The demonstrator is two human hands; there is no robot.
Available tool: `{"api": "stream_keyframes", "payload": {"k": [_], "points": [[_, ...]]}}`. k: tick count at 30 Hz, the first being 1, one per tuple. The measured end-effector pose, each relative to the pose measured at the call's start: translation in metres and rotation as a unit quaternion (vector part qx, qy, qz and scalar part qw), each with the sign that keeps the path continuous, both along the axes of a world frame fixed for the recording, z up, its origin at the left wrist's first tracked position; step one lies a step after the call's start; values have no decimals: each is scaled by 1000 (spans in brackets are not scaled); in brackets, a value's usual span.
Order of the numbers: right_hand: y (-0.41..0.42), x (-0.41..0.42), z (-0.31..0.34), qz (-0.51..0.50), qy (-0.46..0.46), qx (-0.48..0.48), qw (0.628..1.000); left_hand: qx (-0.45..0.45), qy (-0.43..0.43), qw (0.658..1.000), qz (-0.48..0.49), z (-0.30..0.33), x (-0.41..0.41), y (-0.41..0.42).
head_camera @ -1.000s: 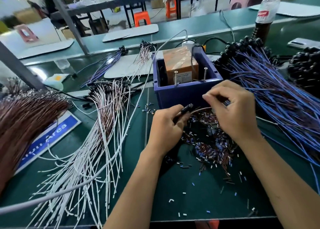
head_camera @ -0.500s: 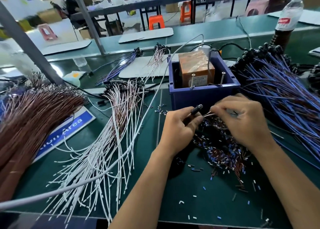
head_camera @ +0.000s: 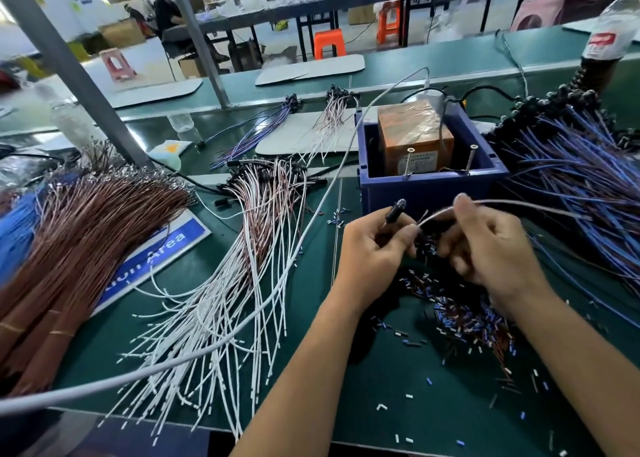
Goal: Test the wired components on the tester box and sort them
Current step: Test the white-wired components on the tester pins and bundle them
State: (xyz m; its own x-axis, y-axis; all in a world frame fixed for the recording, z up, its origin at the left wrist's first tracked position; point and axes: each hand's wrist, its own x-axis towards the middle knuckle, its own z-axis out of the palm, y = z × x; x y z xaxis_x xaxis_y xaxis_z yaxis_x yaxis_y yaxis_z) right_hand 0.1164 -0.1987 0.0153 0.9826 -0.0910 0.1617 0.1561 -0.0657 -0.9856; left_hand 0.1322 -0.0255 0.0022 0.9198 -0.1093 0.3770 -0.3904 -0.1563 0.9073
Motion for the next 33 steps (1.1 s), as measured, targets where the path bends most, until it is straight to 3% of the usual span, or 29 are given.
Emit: {"api": "stream_keyframes", "payload": {"k": [2,5,12,15,17,20,22,25,33], "points": [[-8,6,0,-37,28,120,992,14,13,1000,-14,0,-1,-1],[-22,7,5,-68,1,233,970,36,40,998,-36,-2,-3,-1],[-33,8,8,-194,4,284,939,-39,66,996,-43,-1,-4,-1],[-36,9,11,-167,13,199,966,-66,9,997,28,4,-3,0],[-32,6,12,-59,31,84,994,-89,-10,995,35,7,-1,2],[-11,-3,9,139,62,-29,988,-134,40,989,-40,5,0,1],[0,-7,7,207,66,-74,973,-168,93,974,-118,6,-2,-5],[3,-8,7,218,75,-74,970,-185,129,955,-191,7,-5,-7],[-6,-7,6,240,90,-68,964,-225,173,939,-195,6,-3,-9]]}}
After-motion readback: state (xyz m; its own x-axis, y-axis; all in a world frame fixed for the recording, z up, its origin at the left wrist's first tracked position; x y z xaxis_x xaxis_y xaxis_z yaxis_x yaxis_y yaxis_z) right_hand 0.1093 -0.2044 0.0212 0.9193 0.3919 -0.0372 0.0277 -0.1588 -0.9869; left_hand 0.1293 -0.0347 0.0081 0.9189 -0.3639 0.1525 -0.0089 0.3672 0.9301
